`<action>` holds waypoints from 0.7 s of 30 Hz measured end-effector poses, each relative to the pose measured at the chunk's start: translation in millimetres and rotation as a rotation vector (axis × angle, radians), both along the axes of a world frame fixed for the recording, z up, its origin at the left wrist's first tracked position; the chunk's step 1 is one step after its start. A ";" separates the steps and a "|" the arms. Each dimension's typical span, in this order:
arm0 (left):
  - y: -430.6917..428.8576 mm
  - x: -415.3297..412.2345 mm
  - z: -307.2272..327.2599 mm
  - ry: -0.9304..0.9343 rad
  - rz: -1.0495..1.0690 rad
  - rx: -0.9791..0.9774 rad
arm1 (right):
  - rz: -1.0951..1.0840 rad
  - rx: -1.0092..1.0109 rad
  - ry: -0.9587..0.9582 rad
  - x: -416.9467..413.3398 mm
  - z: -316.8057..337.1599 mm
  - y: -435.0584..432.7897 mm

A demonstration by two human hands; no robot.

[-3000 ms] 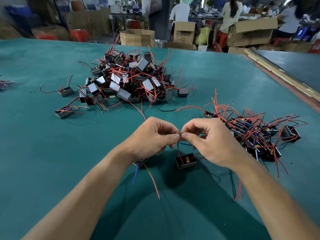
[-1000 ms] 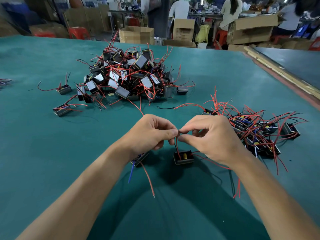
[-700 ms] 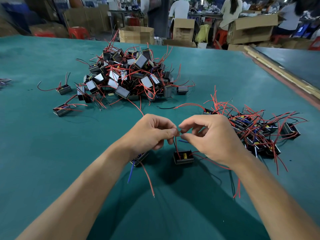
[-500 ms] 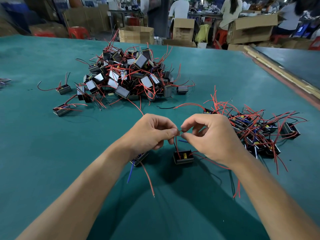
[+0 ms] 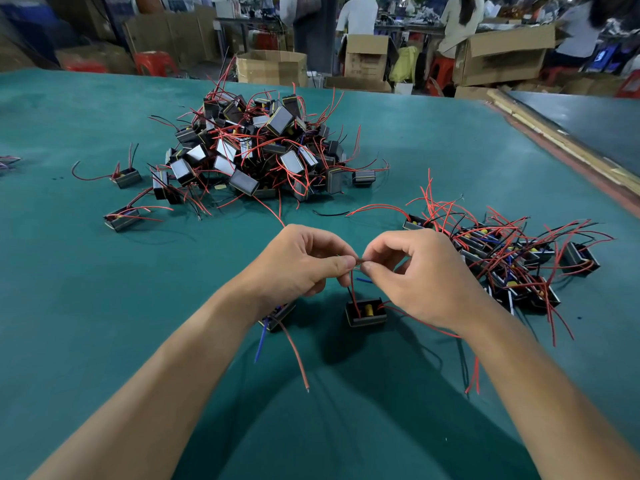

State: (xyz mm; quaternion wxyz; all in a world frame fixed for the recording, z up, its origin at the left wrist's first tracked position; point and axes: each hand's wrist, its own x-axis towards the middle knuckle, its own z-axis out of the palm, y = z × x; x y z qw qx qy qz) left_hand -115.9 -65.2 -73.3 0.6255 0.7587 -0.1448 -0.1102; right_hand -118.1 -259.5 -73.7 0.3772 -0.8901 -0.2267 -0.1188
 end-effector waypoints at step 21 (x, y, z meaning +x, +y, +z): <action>-0.8 2.5 -6.3 -0.102 -0.002 0.097 | 0.028 0.335 0.320 -1.1 4.4 7.3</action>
